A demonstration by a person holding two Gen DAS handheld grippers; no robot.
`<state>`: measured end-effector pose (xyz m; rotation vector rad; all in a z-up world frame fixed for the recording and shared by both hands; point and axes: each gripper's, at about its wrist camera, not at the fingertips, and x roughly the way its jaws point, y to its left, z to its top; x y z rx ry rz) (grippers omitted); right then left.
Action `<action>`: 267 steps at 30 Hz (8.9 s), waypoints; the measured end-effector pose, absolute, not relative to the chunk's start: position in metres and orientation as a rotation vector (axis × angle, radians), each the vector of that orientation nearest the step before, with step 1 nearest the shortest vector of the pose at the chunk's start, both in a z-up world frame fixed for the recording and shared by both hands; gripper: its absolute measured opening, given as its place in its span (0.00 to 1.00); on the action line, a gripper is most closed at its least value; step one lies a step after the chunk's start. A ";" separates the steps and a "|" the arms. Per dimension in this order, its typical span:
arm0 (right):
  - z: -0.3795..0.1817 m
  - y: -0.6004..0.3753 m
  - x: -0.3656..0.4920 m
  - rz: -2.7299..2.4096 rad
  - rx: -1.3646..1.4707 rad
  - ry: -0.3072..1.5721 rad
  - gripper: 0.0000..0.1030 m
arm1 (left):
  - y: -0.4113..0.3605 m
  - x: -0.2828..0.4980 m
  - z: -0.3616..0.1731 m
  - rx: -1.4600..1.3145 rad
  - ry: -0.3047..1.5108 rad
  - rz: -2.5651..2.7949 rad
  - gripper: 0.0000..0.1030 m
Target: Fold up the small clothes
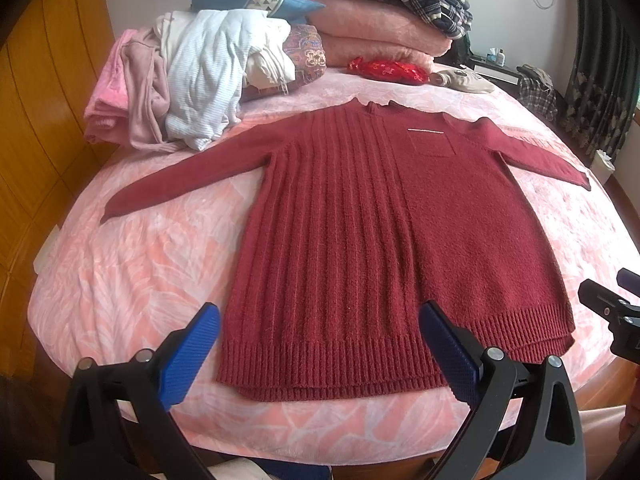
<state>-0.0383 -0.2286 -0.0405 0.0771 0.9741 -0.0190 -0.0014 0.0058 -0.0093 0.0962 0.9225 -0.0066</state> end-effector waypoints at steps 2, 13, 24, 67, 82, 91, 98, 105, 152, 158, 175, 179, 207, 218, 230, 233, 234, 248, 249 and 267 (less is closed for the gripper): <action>-0.041 -0.228 -0.038 -0.019 0.078 0.975 0.97 | 0.005 -0.001 -0.009 0.097 0.923 -0.006 0.96; -0.041 -0.228 -0.038 -0.021 0.079 0.975 0.97 | 0.006 -0.002 -0.007 0.097 0.919 -0.004 0.96; -0.040 -0.228 -0.037 -0.022 0.078 0.975 0.97 | 0.006 -0.002 -0.007 0.097 0.920 -0.003 0.96; -0.174 -0.735 0.262 -0.328 0.534 1.156 0.96 | -0.324 0.372 -0.105 0.070 0.972 -0.146 0.96; -0.116 -0.727 0.264 -0.078 0.510 0.935 0.15 | -0.326 0.373 -0.111 0.089 0.967 -0.091 0.96; -0.166 -0.775 0.244 -0.432 0.605 1.016 0.15 | -0.255 0.374 -0.116 0.107 0.993 -0.019 0.96; -0.107 -0.709 0.264 -0.350 0.404 0.882 0.15 | -0.186 0.371 -0.113 0.031 1.011 0.006 0.96; -0.068 -0.542 0.319 -0.021 0.025 0.872 0.16 | -0.133 0.367 -0.109 0.010 1.021 0.011 0.96; -0.125 -0.478 0.317 0.360 0.174 1.014 0.54 | -0.199 0.353 -0.119 -0.217 1.063 -0.273 0.14; -0.120 -0.470 0.324 0.376 0.223 1.012 0.54 | -0.160 0.359 -0.068 -0.157 0.918 -0.295 0.14; -0.161 -0.398 0.370 0.348 0.352 1.214 0.61 | 0.009 0.390 -0.114 -0.193 0.986 -0.096 0.17; -0.167 -0.396 0.370 0.324 0.341 1.233 0.13 | 0.010 0.390 -0.134 -0.162 1.036 -0.096 0.23; -0.167 -0.323 0.375 0.315 0.191 1.275 0.22 | 0.026 0.363 -0.155 -0.166 1.133 -0.037 0.44; -0.125 -0.254 0.352 0.377 0.135 1.213 0.64 | 0.144 0.336 -0.105 -0.167 1.070 0.131 0.96; -0.148 -0.203 0.367 0.369 0.086 1.256 0.66 | 0.351 0.321 -0.127 -0.334 1.097 0.424 0.96; -0.151 -0.197 0.371 0.366 0.081 1.254 0.69 | 0.364 0.323 -0.137 -0.336 1.114 0.429 0.96; -0.152 -0.195 0.372 0.365 0.079 1.253 0.69 | 0.368 0.325 -0.140 -0.333 1.120 0.432 0.96; -0.156 -0.189 0.375 0.370 0.096 1.236 0.71 | 0.358 0.332 -0.158 -0.269 1.097 0.405 0.18; -0.155 -0.190 0.374 0.374 0.099 1.237 0.71 | 0.355 0.331 -0.157 -0.276 1.091 0.403 0.11; -0.130 -0.250 0.351 0.360 0.120 1.187 0.70 | 0.192 0.328 -0.069 -0.274 0.833 0.067 0.08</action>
